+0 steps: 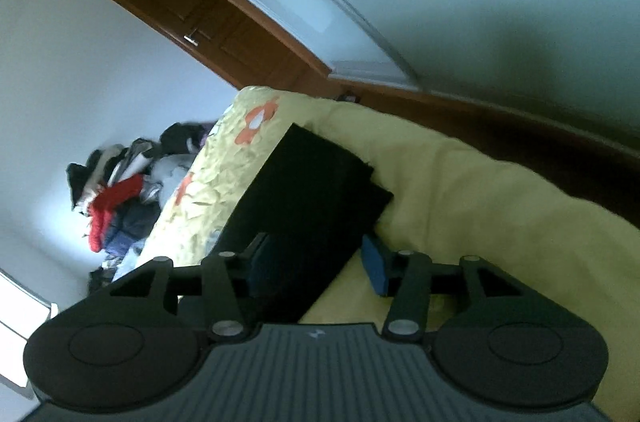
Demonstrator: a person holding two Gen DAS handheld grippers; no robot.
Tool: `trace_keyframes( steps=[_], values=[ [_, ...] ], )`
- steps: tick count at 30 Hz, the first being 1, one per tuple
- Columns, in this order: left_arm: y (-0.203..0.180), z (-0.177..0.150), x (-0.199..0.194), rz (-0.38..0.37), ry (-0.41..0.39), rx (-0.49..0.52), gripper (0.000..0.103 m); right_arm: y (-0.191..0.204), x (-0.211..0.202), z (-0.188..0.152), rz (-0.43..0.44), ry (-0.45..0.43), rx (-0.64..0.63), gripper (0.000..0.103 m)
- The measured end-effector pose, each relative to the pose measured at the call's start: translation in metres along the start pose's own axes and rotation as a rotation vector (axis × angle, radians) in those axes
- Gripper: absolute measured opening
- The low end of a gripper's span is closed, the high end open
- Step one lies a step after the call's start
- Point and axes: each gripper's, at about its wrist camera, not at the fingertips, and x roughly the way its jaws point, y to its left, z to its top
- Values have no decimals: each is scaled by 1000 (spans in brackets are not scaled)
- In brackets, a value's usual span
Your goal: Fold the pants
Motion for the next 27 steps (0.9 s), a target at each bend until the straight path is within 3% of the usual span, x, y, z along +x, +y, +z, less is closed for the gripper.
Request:
trace_keyframes(
  steps=[6, 11, 13, 15, 21, 27],
  values=[
    [-4, -4, 4, -5, 10, 18, 91, -3, 10, -2, -11, -64, 67, 49],
    [-6, -4, 7, 0, 30, 30, 100, 7, 30, 1, -27, -95, -2, 48],
    [-8, -5, 8, 9, 36, 41, 102, 11, 35, 1, -65, -125, -40, 28],
    [-9, -5, 9, 14, 40, 45, 103, 10, 38, -1, -90, -147, -55, 16],
    [-5, -5, 7, 8, 30, 27, 102, 21, 32, -3, -13, -149, -110, 8],
    [17, -1, -8, 79, -28, -85, 100, 114, 36, -23, 171, -93, -375, 8]
  ],
)
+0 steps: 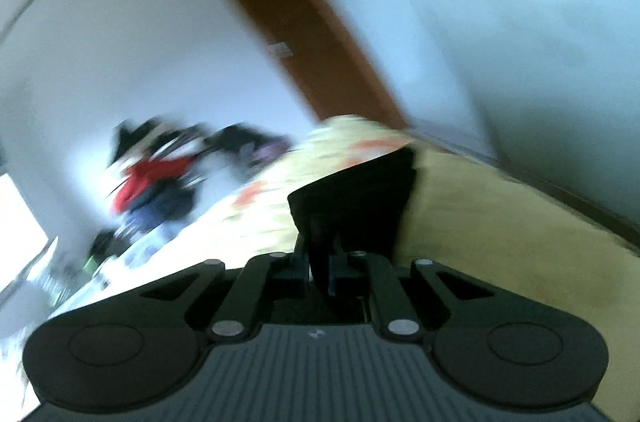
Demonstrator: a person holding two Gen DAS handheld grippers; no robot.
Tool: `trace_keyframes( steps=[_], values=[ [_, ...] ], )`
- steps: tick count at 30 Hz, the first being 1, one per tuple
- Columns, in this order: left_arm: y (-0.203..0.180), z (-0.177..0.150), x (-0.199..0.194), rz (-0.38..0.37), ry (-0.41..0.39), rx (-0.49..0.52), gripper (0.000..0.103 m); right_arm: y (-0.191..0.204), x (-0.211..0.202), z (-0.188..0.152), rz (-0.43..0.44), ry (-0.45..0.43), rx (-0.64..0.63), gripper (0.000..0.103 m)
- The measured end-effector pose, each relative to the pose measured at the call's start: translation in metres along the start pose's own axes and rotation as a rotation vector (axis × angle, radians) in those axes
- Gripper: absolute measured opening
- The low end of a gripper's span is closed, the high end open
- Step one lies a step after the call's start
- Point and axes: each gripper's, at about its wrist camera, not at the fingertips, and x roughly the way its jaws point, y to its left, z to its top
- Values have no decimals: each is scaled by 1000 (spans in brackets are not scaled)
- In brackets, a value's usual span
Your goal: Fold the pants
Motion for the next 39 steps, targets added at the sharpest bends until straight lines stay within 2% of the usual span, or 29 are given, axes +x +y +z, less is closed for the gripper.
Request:
trace_keyframes(
  steps=[5, 9, 11, 14, 17, 18, 20, 22, 23, 25, 27, 29, 30, 32, 33, 34, 37, 39],
  values=[
    [25, 5, -17, 70, -25, -59, 101, 96, 36, -25, 236, 122, -197, 8],
    [40, 2, -23, 128, -8, -80, 100, 160, 68, -82, 376, 308, -341, 9],
    [46, -1, -25, 128, 4, -88, 100, 181, 83, -111, 390, 411, -415, 9],
    [49, -8, -27, 141, -2, -77, 101, 192, 100, -136, 371, 507, -467, 11],
    [48, -12, -24, 141, 1, -81, 101, 193, 92, -142, 383, 525, -468, 12],
    [48, -12, -23, 139, 2, -80, 102, 192, 92, -142, 383, 536, -461, 15],
    [47, -12, -22, 136, 6, -72, 102, 187, 82, -146, 407, 581, -437, 35],
    [48, -12, -22, 133, 2, -74, 102, 190, 72, -150, 464, 606, -436, 75],
    [49, -13, -22, 129, 0, -80, 102, 195, 64, -152, 492, 609, -464, 80],
    [53, -14, -25, 115, -12, -109, 102, 209, 53, -152, 517, 587, -558, 79],
    [57, -14, -27, 118, -20, -138, 102, 212, 46, -138, 538, 532, -564, 79],
    [59, -15, -30, 111, -34, -153, 102, 207, 41, -118, 493, 450, -528, 79],
    [59, -15, -31, 111, -38, -156, 102, 207, 42, -110, 438, 407, -539, 80],
    [58, -15, -31, 118, -37, -153, 102, 210, 48, -106, 282, 350, -618, 89],
    [58, -15, -32, 121, -41, -152, 102, 213, 53, -111, 209, 348, -666, 99],
    [58, -15, -33, 126, -47, -153, 102, 215, 60, -120, 137, 354, -722, 103],
    [59, -13, -36, 139, -43, -162, 102, 218, 78, -158, 0, 429, -839, 103],
    [62, -12, -41, 153, -40, -153, 102, 218, 69, -173, -31, 364, -820, 103]
  ],
)
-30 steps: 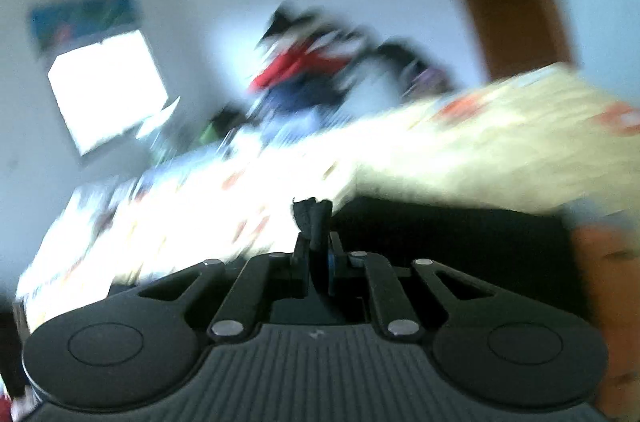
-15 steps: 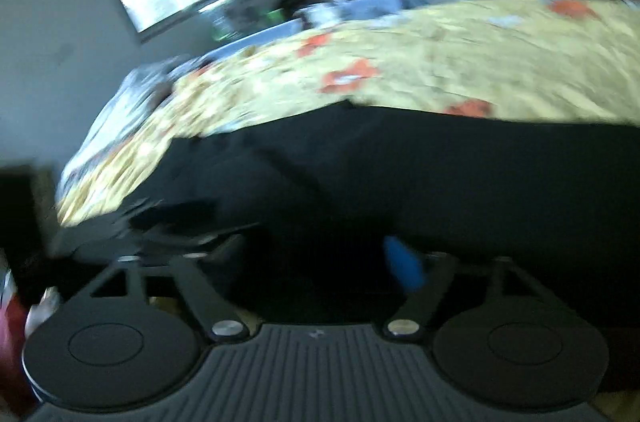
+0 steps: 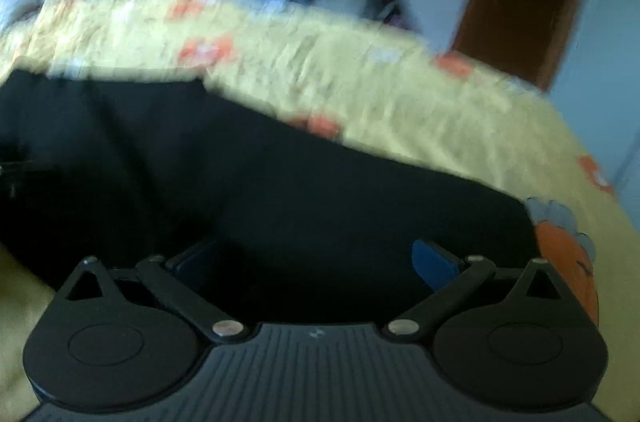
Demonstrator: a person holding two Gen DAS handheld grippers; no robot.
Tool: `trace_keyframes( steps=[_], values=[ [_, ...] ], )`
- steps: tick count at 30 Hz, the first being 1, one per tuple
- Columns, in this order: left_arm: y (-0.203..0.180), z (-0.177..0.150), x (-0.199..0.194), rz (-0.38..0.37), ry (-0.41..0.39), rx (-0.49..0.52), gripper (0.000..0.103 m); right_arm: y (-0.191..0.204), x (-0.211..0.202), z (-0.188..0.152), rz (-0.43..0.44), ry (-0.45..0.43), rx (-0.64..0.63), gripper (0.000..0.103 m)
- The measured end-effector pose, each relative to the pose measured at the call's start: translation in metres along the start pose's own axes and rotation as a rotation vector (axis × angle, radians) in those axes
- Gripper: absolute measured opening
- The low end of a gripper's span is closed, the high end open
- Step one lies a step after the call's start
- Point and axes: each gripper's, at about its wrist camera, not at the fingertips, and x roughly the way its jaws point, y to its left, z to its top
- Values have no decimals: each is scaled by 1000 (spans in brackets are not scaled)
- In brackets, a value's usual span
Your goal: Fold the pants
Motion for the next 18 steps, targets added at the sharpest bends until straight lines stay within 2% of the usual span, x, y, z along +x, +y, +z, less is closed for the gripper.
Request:
trace_keyframes(
  steps=[4, 6, 8, 10, 12, 18],
  values=[
    [13, 8, -9, 80, -39, 23, 102, 10, -7, 2, -28, -7, -21, 103],
    [24, 11, -10, 111, -49, 28, 102, 6, -14, 2, -23, -36, 28, 103],
    [35, 12, -5, 135, -23, 30, 102, 4, -10, -4, -6, -4, 55, 103],
    [46, 10, 0, 155, 19, 25, 102, 2, -5, -11, -10, -22, 113, 103],
    [51, 6, 2, 169, 45, 56, 103, 1, -5, -11, -9, -25, 117, 103],
    [43, 0, 2, 209, 49, 110, 103, -6, -5, -14, 16, -15, 151, 103]
  ],
)
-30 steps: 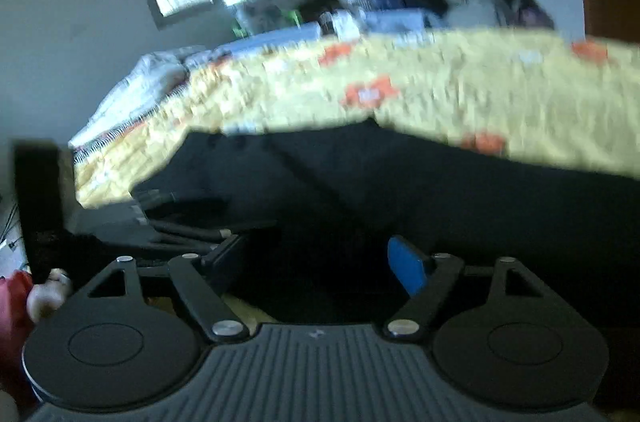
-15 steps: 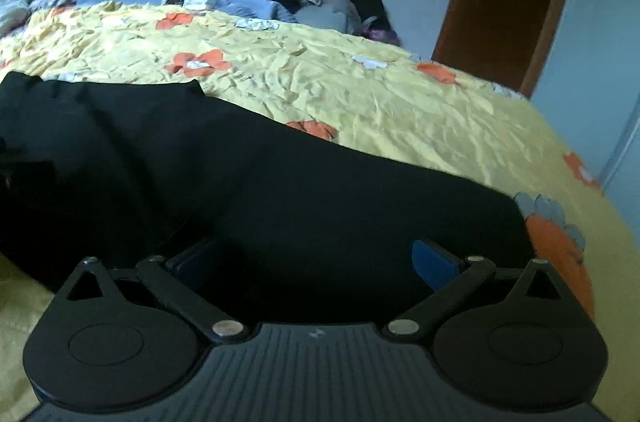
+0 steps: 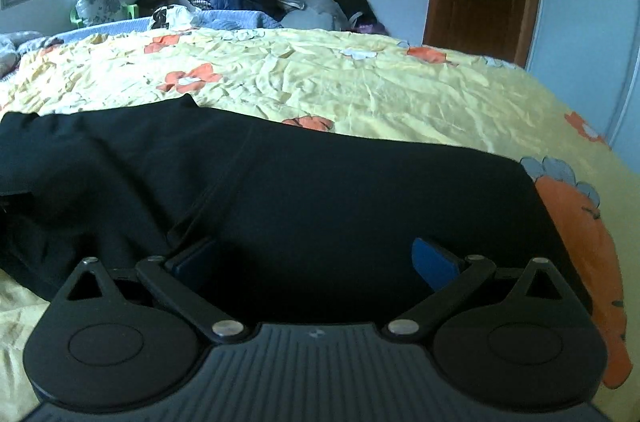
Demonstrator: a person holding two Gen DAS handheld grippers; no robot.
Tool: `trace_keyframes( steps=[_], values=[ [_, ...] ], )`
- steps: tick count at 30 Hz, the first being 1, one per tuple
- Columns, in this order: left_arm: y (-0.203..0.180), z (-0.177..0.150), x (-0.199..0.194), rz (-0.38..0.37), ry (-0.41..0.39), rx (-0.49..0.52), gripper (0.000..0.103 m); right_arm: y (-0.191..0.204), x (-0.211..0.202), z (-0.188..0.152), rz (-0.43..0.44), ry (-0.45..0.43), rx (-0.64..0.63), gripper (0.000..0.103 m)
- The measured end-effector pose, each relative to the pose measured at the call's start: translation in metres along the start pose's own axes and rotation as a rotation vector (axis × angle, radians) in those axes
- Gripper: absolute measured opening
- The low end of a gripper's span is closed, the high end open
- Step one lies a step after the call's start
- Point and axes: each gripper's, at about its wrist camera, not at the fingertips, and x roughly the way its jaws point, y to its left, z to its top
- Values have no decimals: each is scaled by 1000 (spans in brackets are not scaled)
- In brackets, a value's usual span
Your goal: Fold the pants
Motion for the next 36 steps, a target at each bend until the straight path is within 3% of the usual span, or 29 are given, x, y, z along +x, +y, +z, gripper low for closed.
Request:
trace_keyframes(
  steps=[9, 13, 17, 21, 23, 27, 29, 32, 36],
  values=[
    [2, 0, 0, 1, 1, -3, 103, 0, -6, 0, 3, -6, 1, 103],
    [2, 0, 0, -4, 1, -9, 103, -8, -11, 8, -60, -55, 16, 103],
    [2, 0, -1, -6, 3, -12, 103, -20, 4, 6, -99, 16, 47, 103],
    [3, 1, -2, -2, -8, -19, 102, -17, 2, 2, -108, 3, 32, 103],
    [3, 4, -7, 5, -34, -75, 101, -18, 1, 1, -105, 3, 37, 103],
    [2, 10, -7, -162, -45, -208, 103, -18, 1, 1, -100, 6, 43, 103],
    [-9, 9, 0, -126, -30, -160, 102, -17, 1, 1, -99, 6, 44, 103],
    [-33, 7, 4, -55, -3, -7, 103, -18, 1, 1, -99, 6, 45, 103],
    [-36, 7, 5, -52, 4, 4, 103, -20, 1, 2, -99, 7, 45, 103]
  ],
)
